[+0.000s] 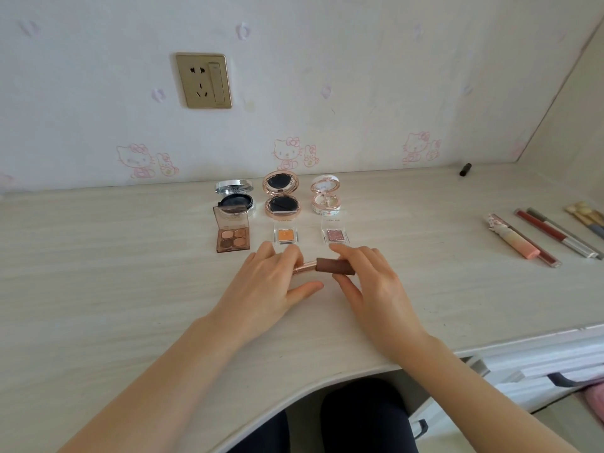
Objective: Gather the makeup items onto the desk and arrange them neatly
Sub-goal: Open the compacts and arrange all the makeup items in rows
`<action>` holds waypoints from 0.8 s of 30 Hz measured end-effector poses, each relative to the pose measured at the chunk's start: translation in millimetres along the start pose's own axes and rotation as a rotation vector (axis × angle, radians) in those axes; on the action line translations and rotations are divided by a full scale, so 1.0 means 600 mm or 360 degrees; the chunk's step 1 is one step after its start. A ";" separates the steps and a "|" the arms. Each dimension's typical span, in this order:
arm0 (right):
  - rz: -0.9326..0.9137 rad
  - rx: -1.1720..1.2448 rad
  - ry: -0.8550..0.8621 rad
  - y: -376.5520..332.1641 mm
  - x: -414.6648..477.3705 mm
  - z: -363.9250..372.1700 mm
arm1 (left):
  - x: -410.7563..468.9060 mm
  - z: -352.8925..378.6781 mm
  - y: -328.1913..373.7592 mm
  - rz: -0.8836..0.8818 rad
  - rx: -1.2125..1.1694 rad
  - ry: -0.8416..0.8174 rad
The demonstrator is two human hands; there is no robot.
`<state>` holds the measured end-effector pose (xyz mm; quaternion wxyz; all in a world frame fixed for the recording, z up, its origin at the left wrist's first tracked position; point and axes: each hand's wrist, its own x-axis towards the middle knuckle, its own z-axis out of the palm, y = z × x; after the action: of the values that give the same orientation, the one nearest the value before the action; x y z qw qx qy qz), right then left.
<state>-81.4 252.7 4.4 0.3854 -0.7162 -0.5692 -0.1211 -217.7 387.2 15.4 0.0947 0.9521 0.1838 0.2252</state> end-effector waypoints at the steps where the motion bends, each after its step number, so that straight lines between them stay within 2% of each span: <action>1: 0.0054 0.0016 0.0009 0.001 0.000 -0.001 | -0.001 0.002 -0.003 -0.0041 -0.0050 -0.0008; 4: 0.0169 0.0053 0.0083 0.002 -0.002 -0.002 | -0.003 0.008 -0.011 -0.0173 -0.0224 -0.0038; 7: 0.0250 0.0096 0.0142 0.003 -0.002 -0.002 | -0.004 0.012 -0.010 -0.0342 -0.0596 0.0033; 13: 0.0242 0.0132 0.0200 0.004 -0.001 -0.001 | -0.001 0.011 0.003 -0.0527 -0.1037 0.0092; 17: 0.0182 0.0148 0.0212 0.005 -0.001 -0.003 | -0.002 0.009 0.009 -0.0573 -0.1196 0.0049; 21: 0.0173 0.0248 0.0229 0.004 0.000 -0.006 | -0.001 0.006 0.017 -0.0542 -0.1326 0.0118; 24: 0.0424 0.0578 0.0248 0.010 0.004 -0.015 | 0.002 0.004 0.028 -0.0510 -0.1346 0.0124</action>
<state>-72.6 247.9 9.2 0.5632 -0.6924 -0.4506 -0.0196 -210.4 372.5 18.3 0.5021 0.7801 0.2240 0.2986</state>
